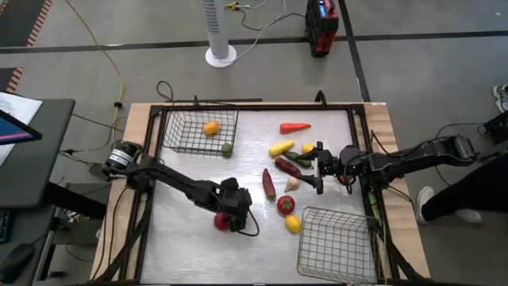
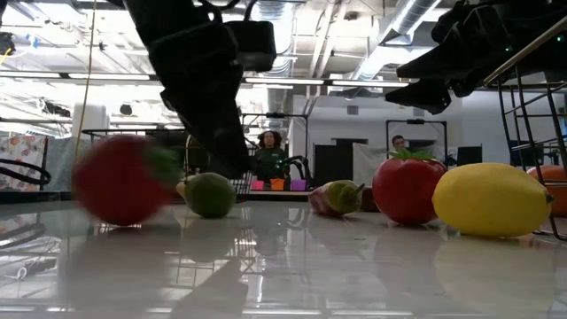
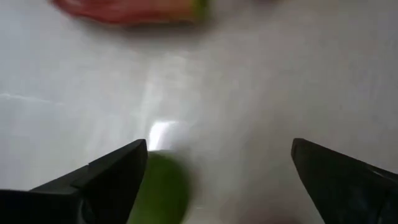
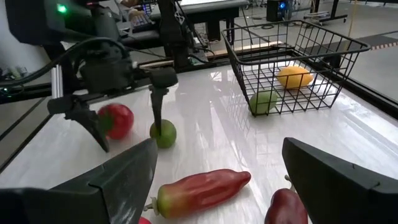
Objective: Sort produce into baskets
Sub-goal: Put the lime into the black wire basket
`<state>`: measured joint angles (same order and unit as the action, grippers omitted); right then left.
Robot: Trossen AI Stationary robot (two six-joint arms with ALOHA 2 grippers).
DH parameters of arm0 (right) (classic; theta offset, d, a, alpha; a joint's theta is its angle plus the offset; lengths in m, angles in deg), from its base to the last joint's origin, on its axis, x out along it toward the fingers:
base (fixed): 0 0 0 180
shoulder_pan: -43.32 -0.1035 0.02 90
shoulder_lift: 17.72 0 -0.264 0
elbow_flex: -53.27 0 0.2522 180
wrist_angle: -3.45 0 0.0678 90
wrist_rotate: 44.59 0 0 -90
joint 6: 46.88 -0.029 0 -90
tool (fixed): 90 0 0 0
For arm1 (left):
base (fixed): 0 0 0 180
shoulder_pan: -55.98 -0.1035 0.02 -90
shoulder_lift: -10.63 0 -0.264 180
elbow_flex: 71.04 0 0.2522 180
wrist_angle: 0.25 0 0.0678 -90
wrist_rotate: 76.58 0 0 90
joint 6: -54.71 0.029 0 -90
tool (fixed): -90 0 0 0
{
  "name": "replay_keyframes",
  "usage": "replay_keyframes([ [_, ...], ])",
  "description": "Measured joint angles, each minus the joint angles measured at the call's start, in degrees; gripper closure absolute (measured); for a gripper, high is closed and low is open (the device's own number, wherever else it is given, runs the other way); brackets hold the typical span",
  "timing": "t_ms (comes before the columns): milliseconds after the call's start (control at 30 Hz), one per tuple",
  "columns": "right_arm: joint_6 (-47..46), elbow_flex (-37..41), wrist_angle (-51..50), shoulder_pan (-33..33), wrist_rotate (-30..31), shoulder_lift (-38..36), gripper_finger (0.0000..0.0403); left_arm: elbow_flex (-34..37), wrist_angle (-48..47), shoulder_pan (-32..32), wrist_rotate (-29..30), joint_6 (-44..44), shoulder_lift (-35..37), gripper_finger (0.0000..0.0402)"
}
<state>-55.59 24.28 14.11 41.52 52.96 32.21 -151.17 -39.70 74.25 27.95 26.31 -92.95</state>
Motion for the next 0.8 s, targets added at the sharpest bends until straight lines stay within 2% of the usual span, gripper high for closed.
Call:
replay_keyframes([
  [100, 0.03, 0.00, 0.01, 0.00, 0.00, 0.00, 0.0030, 0.00, 0.73, 0.38, 0.15, 0.07, -0.56, 0.0005],
  [400, 0.13, 0.00, -0.14, 0.00, 0.00, 0.00, 0.0030, 0.00, -5.35, 0.32, 8.26, -3.01, 0.80, 0.0014],
  [500, 0.13, 0.00, 0.09, 0.00, 0.00, 0.00, 0.0030, 0.00, -8.03, -0.21, 7.47, -4.82, 0.43, 0.0015],
  [633, 0.09, 0.00, 0.12, -0.09, -0.02, 0.00, 0.0030, 1.71, -4.72, -1.04, 3.83, -3.89, -0.64, 0.0015],
  [800, -0.24, 0.00, 0.06, -0.09, -0.02, 0.00, 0.0030, 3.84, -4.49, -1.82, 3.78, -4.11, -0.64, 0.0021],
])
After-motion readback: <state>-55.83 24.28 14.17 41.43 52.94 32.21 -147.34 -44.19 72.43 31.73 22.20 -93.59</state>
